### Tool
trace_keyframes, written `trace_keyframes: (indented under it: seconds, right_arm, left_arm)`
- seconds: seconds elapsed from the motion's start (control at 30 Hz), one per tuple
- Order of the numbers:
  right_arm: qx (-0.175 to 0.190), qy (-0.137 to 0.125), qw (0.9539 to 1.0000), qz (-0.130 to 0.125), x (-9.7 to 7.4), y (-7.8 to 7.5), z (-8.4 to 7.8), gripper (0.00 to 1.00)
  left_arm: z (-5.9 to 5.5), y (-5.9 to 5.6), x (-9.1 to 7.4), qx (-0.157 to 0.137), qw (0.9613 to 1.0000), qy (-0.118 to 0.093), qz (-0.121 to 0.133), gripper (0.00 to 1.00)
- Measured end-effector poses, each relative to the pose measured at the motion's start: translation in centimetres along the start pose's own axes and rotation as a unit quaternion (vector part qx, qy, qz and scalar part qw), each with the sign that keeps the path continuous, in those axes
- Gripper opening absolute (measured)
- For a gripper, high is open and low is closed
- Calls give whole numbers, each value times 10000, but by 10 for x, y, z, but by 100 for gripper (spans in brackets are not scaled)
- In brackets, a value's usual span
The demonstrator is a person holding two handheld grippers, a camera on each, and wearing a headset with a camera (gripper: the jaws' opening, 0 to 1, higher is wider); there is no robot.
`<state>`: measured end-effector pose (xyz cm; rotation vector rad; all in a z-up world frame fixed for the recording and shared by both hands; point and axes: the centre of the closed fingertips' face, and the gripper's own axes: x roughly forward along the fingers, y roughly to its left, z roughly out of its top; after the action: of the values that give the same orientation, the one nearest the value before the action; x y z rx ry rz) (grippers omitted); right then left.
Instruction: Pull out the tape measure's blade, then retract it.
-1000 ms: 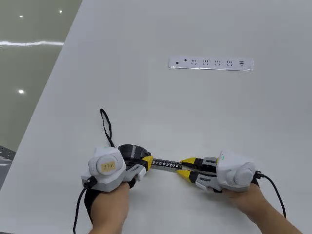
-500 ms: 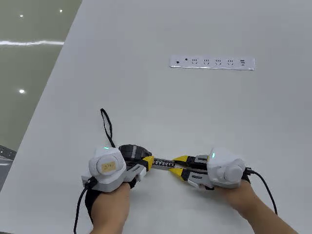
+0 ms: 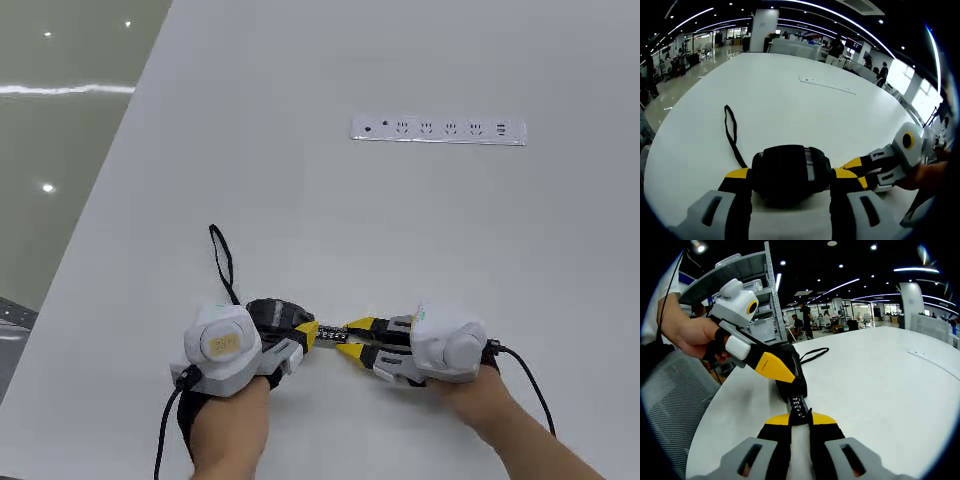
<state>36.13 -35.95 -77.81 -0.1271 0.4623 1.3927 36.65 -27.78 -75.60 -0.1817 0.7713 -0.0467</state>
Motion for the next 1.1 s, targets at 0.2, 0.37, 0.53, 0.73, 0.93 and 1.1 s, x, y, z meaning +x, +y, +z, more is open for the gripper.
trace_keyframes:
  seconds: [0.2,0.37,0.53,0.73,0.93,1.1]
  right_arm:
    - [-35,0,10000,0,5,1,2,12]
    - [-60,-1,10000,4,11,2,3,12]
    - [-90,-4,10000,4,15,2,5,12]
    - [-108,-6,9999,2,18,2,6,12]
    - [-137,-8,9999,-22,24,3,8,12]
    - [-165,-14,9999,-26,25,3,9,11]
  left_arm:
    - [0,0,0,-16,10000,1,-6,60]
    - [0,0,0,-41,10000,1,-20,60]
    - [1,1,0,-55,10000,-1,-26,60]
    - [1,1,0,-90,10000,-3,-31,60]
    - [2,1,0,-153,9999,-18,-47,60]
    - [2,1,0,-162,9999,-21,-55,60]
